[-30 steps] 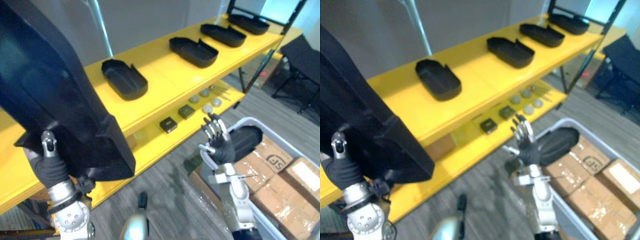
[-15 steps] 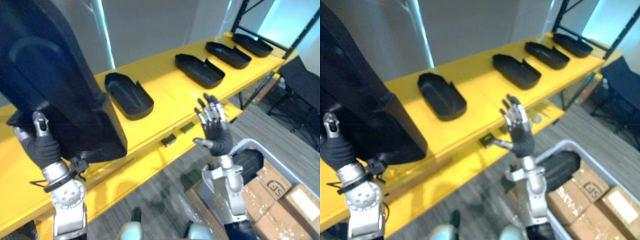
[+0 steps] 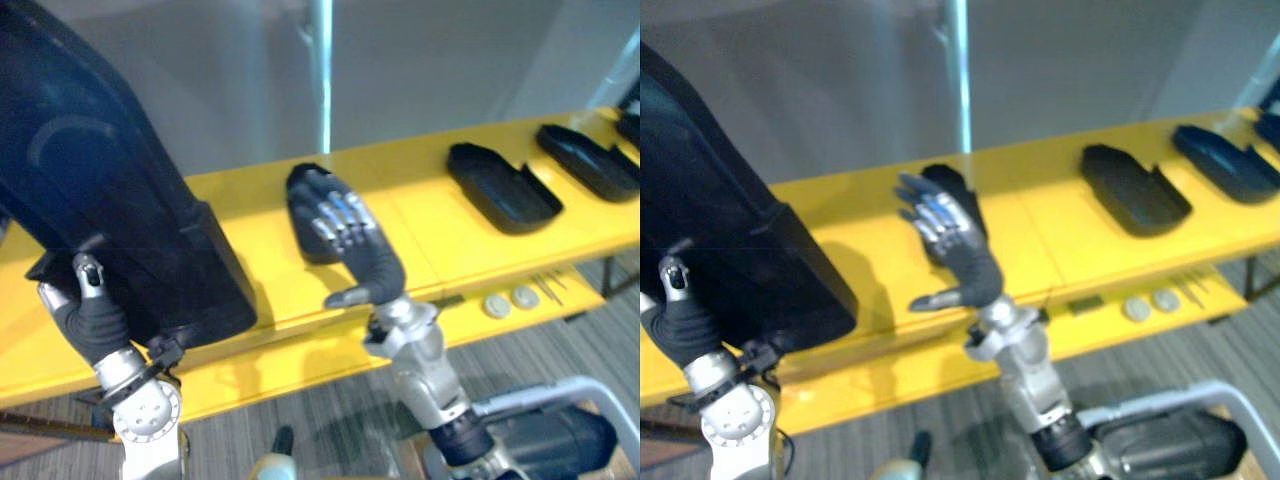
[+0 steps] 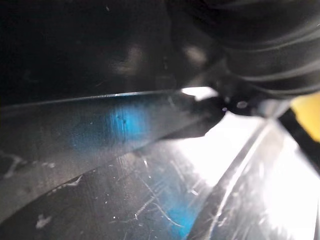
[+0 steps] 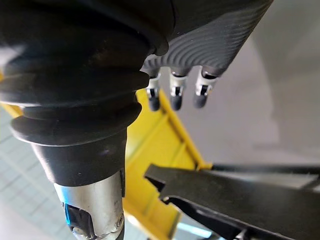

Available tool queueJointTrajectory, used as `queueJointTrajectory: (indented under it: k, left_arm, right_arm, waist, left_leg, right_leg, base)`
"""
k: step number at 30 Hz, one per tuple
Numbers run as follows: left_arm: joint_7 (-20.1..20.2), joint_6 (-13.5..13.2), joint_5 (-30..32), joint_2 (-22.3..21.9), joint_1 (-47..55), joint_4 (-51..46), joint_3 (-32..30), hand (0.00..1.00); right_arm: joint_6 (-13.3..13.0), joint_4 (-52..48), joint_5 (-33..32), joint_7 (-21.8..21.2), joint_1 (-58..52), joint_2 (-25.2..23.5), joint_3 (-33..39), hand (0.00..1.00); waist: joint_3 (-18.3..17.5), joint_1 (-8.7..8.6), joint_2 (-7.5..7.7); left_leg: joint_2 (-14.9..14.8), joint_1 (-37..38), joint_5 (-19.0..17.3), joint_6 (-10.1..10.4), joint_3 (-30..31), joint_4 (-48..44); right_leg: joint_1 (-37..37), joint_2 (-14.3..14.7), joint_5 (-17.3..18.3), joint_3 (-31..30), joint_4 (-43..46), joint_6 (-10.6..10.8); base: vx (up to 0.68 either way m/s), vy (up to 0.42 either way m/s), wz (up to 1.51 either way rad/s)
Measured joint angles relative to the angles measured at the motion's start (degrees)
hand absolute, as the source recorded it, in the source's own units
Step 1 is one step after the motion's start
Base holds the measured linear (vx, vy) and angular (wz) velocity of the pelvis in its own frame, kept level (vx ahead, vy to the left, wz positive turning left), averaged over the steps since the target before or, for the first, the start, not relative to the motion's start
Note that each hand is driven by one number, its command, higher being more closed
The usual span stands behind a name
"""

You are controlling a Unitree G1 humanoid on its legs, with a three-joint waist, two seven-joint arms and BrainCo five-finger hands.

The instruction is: Walk over and take plastic housings, then place them on the shelf

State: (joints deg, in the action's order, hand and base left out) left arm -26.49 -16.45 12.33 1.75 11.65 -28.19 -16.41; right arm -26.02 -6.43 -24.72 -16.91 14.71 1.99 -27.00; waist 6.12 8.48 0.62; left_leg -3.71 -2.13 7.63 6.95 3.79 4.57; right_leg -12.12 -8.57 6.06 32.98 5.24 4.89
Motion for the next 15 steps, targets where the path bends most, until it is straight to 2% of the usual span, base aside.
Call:
queueJointTrajectory:
  k: [5,6,9,11,12,13,15]
  left_arm:
    - [1.1,1.3,-0.4,0.2,0.8,0.0,-2.7,1.0]
    - [1.0,2.3,-0.9,0.2,1.5,0.1,-2.9,1.0]
    - [0.4,2.8,-1.2,-0.3,2.6,0.8,-2.5,1.0]
    - [0.6,2.5,-1.8,-0.7,3.8,1.0,-2.7,1.0]
    - [0.9,1.9,-2.9,-1.3,4.7,1.3,-2.6,1.0]
    - [1.3,1.5,-3.3,-2.2,4.7,1.6,-2.4,1.0]
    - [1.6,0.4,-3.5,-2.2,4.3,2.4,-1.3,1.0]
  right_arm:
    - [1.5,1.0,0.6,0.8,-1.2,1.2,1.7,0.0]
    - [1.6,1.0,-0.2,0.4,-2.1,1.3,1.8,0.0]
    - [2.3,1.3,-2.0,-1.0,-4.7,1.3,2.7,0.0]
    - [3.0,3.3,-1.7,-1.4,-5.6,1.4,3.4,0.0]
    - [3.9,3.6,-1.4,-1.6,-5.8,2.0,3.5,0.0]
    - [3.9,3.4,-1.3,-1.6,-5.8,2.9,3.9,0.0]
    - [4.0,3.0,-1.4,-1.7,-6.1,3.5,5.8,0.0]
  waist:
    - [-0.1,0.1,0.15]
    - [-0.2,0.03,0.19]
    - [-0.4,-1.3,0.07]
    - [-0.3,-1.52,-0.05]
    - [-0.1,-1.58,-0.61]
    - [-0.4,-2.44,-0.21]
    - [-1.5,-3.52,1.0]
  left_leg:
    - [0.3,0.0,-0.1,-1.2,-4.3,0.1]
    - [0.2,-0.1,0.0,-1.3,-4.9,0.1]
    - [-0.3,-1.8,0.9,-1.7,-4.4,0.1]
    - [-1.3,-1.9,0.6,-1.8,-4.4,0.1]
    - [-2.1,-2.1,-0.1,-2.8,-6.7,0.1]
    - [-2.7,-2.7,-2.0,-4.9,-10.1,-0.7]
    - [-3.5,-4.9,-4.0,-7.0,-14.7,-2.7]
  right_leg:
    - [1.3,-0.4,0.2,-2.2,0.1,-0.3]
    - [1.8,-0.3,0.2,-3.2,-0.4,-0.3]
    - [2.3,0.8,0.1,-3.1,-2.3,0.1]
    - [2.3,1.8,0.3,-2.9,-2.0,0.1]
    - [2.3,2.0,0.7,-2.2,-1.4,0.3]
    - [2.2,1.8,0.7,-0.2,-1.7,0.2]
    - [3.0,0.2,0.6,2.3,-2.2,0.0]
  base:
    - [-0.08,0.004,-0.27]
    - [-0.13,-0.006,-0.36]
    - [-0.15,-0.039,-0.02]
    - [-0.15,-0.057,0.13]
    - [-0.13,-0.064,0.32]
    - [-0.12,-0.059,0.55]
    - [-0.07,0.021,0.65]
